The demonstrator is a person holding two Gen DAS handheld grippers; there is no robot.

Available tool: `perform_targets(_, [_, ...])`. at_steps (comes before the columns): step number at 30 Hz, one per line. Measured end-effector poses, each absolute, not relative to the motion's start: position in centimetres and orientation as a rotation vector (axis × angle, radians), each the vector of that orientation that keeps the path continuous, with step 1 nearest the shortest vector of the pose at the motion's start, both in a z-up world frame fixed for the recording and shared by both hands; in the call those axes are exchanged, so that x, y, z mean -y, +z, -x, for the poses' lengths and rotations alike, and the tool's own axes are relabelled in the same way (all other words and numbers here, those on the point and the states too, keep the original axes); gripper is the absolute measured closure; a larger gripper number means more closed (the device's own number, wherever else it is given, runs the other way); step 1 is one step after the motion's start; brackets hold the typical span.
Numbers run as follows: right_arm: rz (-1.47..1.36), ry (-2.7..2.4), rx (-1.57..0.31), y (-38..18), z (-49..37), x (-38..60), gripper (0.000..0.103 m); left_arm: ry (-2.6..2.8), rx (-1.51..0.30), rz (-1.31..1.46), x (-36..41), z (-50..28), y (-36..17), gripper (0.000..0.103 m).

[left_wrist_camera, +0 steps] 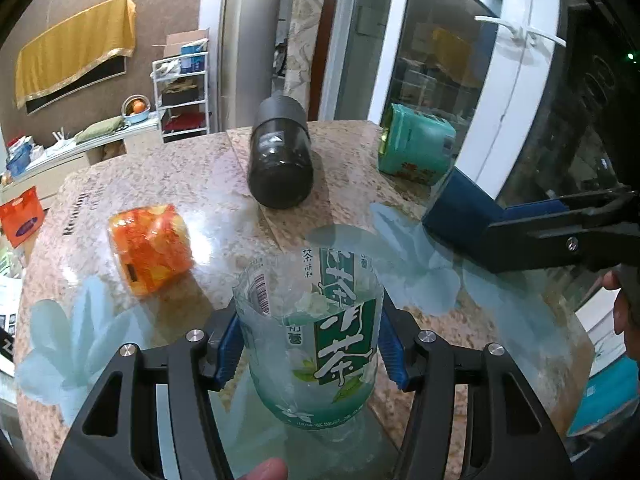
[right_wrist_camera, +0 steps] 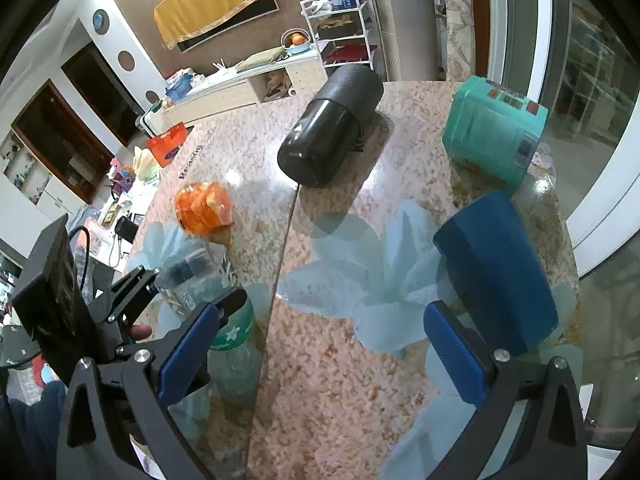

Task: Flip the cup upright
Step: 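Lift the cup with the left gripper and rotate it upright, then lower the upright cup onto the table and open the left gripper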

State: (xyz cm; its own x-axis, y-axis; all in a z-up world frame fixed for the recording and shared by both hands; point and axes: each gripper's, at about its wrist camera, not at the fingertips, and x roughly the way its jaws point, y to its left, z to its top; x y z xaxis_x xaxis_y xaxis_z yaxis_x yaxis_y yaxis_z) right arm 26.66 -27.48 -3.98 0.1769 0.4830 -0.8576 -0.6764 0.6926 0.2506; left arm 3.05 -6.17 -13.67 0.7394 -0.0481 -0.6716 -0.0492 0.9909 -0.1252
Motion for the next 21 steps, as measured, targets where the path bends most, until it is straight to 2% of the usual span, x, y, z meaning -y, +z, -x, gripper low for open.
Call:
perform_targets(11, [0.223,0.833,-1.141,-5.0,-26.0,27.9,0.0,0.01,-0.714,0.138,7.3,-2.4,-14.9,0.039])
perform_targets(12, [0.225,0.832,-1.147,-5.2,-26.0,27.9,0.0,0.014,-0.719,0.138,7.4,-2.3,-15.1,0.036])
perform_targets(18, [0.243,0.824,-1.169,-5.5,-25.8,28.0,0.0,0.01,-0.741,0.173,7.2,-1.7,-15.4,0.003])
perform_targets(21, [0.246,0.824,-1.173,-5.5,-25.6,27.9,0.0,-0.003,-0.749,0.209,6.7,-1.4,-14.9,0.0])
